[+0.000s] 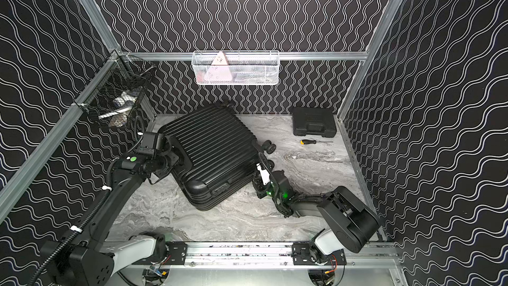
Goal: Close the suitcase zippers
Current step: Zip the zipper on the suitcase.
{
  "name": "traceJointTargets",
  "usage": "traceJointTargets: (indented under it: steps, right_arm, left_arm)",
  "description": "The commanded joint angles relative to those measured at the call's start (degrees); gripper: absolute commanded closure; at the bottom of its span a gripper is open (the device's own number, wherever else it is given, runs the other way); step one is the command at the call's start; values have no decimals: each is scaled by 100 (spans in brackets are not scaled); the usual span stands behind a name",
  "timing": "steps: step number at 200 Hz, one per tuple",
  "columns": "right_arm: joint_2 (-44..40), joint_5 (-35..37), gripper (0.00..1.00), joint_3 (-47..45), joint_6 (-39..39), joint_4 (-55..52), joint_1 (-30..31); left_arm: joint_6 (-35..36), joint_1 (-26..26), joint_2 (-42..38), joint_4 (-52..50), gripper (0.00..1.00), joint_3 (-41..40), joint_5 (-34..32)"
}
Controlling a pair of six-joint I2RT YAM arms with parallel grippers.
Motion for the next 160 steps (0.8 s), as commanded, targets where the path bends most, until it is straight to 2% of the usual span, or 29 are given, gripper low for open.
traceJointTargets:
  steps: [1,43,75,98,121,160]
  right_arm:
    - [116,-152,81,56,-45,-75,-61]
    - [191,-252,74,18,106,202,-229]
    - [-85,-75,61,-38,-8,-80,-244]
    - [-237,49,48,-178,-182,-29,-244]
    - [-250,95,47,-177,-340,-47,-244]
    - [-129,291,46,-258,-538,639,-244]
  left_arm:
    - [-469,12,-26,728,100,42,53]
    - [-427,7,-14,710,100,57,119]
    - [-463,12,-52,684,100,35,87]
    - [-481,9,-73,668,100,37,91]
    - [-498,14,-87,671,100,55,115]
    - [-494,9,-113,658,100,70,125]
